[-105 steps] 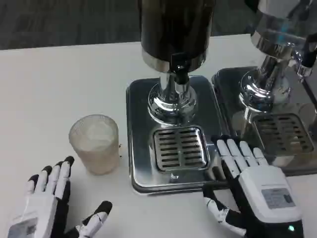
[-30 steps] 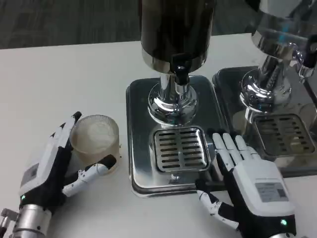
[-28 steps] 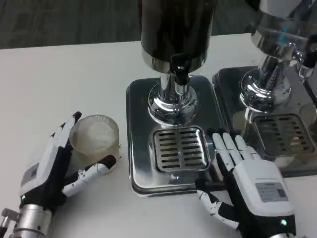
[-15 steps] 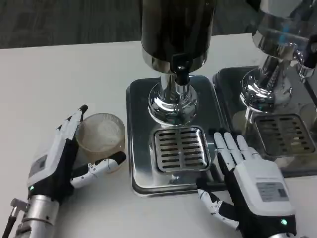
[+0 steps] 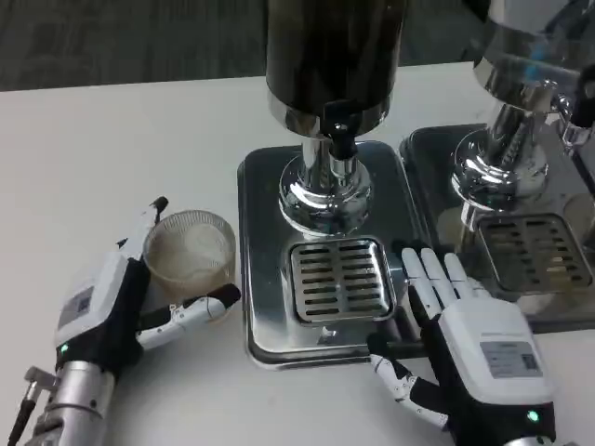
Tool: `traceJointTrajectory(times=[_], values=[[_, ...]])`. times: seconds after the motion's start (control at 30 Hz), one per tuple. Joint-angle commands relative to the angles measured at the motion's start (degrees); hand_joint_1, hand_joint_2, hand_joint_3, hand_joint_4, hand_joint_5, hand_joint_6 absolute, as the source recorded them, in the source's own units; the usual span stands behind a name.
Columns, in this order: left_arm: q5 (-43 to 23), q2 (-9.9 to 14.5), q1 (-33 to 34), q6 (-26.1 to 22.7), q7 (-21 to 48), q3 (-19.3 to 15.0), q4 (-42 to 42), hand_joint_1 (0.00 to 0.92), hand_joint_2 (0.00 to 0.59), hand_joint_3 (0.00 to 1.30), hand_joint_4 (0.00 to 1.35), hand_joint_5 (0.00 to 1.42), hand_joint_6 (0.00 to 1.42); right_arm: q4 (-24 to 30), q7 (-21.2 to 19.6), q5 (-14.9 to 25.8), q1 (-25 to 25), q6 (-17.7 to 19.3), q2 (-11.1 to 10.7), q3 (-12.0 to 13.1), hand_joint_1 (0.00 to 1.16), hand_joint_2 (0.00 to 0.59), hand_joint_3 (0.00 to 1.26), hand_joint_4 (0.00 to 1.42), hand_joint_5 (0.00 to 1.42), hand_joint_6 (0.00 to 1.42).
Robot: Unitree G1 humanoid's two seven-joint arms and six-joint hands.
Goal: Grasp the cup under the faucet to collect the drink, then remove the cup.
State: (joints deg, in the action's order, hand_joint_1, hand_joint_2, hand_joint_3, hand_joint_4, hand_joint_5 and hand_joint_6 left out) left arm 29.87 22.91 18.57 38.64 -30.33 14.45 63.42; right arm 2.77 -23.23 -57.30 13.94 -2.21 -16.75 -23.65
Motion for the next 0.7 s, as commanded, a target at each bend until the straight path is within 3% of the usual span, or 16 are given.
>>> traceJointTrajectory(times=[0.03, 0.13, 0.23, 0.33, 0.53, 0.7], values=[[-1.5, -0.97, 0.86, 1.13, 1.2, -0.46, 1.3, 0.2, 0.025, 0.0, 0.0, 0.15, 0.15, 1.19, 0.01, -0.17, 0.68, -0.46, -0.1, 0.1, 0.36, 0.44, 0.0, 0.0, 0.0, 0.16], [-1.9, -1.14, 0.99, 1.41, 0.99, -0.46, 1.78, 0.209, 0.031, 0.0, 0.02, 0.24, 0.25, 1.38, 0.06, -0.24, 0.8, -0.57, -0.11, 0.15, 0.36, 0.44, 0.0, 0.0, 0.0, 0.16], [-2.06, -1.23, 1.02, 1.75, 0.3, -0.23, 2.02, 0.24, 0.042, 0.0, 0.11, 0.35, 0.47, 1.42, 0.12, -0.2, 0.78, -0.59, -0.14, 0.22, 0.36, 0.44, 0.0, 0.0, 0.0, 0.17], [-1.87, -1.31, 1.05, 2.06, -0.3, 0.09, 2.17, 0.299, 0.055, 0.01, 0.17, 0.45, 0.6, 1.38, 0.22, -0.17, 0.66, -0.56, -0.15, 0.22, 0.36, 0.44, 0.0, 0.0, 0.0, 0.17], [-0.31, -1.32, 0.33, 2.65, -5.05, 0.98, 1.36, 0.422, 0.083, 0.24, 0.45, 0.72, 0.9, 1.28, 0.39, -0.05, 0.51, -0.53, -0.13, 0.22, 0.37, 0.444, 0.0, 0.0, 0.0, 0.19], [1.63, -1.32, -0.09, 2.75, -9.75, 1.65, 0.86, 0.484, 0.064, 0.4, 0.62, 0.88, 1.07, 1.09, 0.46, 0.16, 0.33, -0.42, -0.17, 0.28, 0.37, 0.447, 0.0, 0.0, 0.0, 0.19]])
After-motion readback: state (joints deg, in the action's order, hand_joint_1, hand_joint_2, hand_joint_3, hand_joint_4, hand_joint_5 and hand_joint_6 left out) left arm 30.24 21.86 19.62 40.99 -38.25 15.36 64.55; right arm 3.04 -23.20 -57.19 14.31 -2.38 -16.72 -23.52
